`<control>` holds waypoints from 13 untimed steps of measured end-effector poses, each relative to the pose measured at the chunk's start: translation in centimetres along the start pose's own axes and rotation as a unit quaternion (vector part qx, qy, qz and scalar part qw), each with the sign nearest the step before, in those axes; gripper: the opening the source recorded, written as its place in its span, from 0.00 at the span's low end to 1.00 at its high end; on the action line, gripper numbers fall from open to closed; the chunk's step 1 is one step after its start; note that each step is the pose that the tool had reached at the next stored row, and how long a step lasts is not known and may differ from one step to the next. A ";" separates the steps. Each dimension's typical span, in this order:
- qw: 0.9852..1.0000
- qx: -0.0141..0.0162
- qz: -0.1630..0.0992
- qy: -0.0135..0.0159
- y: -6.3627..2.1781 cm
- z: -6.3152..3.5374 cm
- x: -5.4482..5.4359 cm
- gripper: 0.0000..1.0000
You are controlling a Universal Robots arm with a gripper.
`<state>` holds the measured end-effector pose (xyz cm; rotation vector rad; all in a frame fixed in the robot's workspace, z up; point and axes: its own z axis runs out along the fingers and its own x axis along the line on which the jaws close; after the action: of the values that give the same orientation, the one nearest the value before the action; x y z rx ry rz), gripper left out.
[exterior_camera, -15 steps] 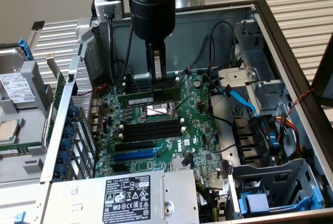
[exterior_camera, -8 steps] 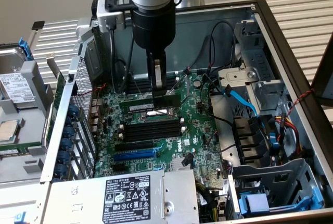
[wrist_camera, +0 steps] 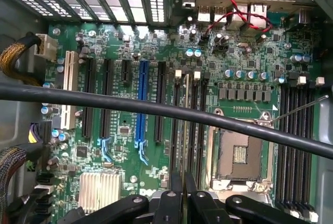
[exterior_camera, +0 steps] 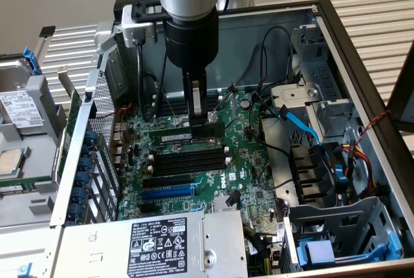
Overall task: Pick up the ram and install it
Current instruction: 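Insert the ram into the slot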
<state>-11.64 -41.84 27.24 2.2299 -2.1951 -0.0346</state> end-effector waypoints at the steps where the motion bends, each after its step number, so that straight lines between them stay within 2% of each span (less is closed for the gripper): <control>1: 1.000 0.000 0.000 0.000 0.00 0.15 0.0 0.13; 13: 1.000 0.000 0.001 0.000 0.05 2.20 0.0 0.13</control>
<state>-11.74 -41.85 25.05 2.2267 -2.1983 -0.0346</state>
